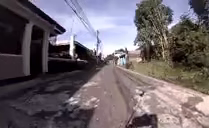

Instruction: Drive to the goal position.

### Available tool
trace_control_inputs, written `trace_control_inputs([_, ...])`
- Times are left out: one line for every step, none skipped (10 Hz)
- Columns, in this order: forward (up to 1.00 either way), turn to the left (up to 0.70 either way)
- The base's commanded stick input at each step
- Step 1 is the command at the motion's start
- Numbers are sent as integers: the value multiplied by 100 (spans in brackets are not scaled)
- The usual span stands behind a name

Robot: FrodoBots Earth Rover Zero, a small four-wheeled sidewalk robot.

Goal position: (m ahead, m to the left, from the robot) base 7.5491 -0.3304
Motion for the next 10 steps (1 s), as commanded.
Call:
trace_control_inputs([100,-11])
trace_control_inputs([100,-23])
trace_control_inputs([100,-9])
trace_control_inputs([100,0])
trace_control_inputs([100,0])
trace_control_inputs([100,0])
trace_control_inputs([100,0])
trace_control_inputs([100,0])
trace_control_inputs([100,0])
trace_control_inputs([100,0])
